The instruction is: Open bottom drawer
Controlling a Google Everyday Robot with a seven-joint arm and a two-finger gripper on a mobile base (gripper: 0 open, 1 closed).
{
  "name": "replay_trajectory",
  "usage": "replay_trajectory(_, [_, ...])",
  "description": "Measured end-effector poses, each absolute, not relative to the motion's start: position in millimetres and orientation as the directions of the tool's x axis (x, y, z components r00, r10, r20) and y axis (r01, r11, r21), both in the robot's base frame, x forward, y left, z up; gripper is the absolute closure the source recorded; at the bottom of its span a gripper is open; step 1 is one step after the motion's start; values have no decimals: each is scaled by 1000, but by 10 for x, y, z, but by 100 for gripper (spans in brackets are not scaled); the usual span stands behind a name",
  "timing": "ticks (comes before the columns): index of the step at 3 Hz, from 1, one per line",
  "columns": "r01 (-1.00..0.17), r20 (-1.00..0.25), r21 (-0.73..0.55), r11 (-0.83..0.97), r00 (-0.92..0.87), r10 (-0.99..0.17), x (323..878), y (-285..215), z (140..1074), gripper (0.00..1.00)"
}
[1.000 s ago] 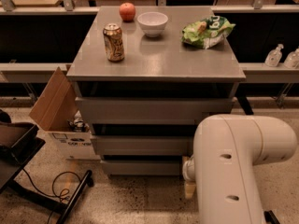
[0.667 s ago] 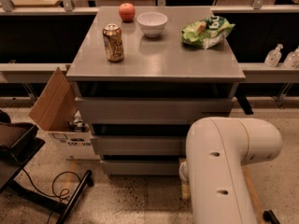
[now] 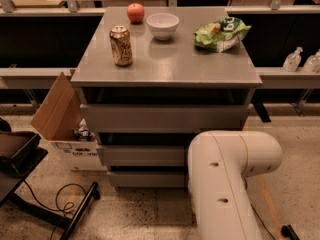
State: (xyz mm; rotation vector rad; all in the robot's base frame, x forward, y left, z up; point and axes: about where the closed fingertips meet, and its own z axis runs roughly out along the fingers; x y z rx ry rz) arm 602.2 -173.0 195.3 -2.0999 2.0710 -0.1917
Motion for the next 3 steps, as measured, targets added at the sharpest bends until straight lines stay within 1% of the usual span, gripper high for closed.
replay_trajectory(1, [-976, -43, -217, 20, -10, -999, 6083, -1734, 1793, 0])
replay_trajectory(2, [-966, -52, -247, 80, -70, -996, 6356, -1853, 1781, 0])
replay_trajectory(3, [-964, -53, -250, 86, -75, -996, 6388, -1861, 1787, 0])
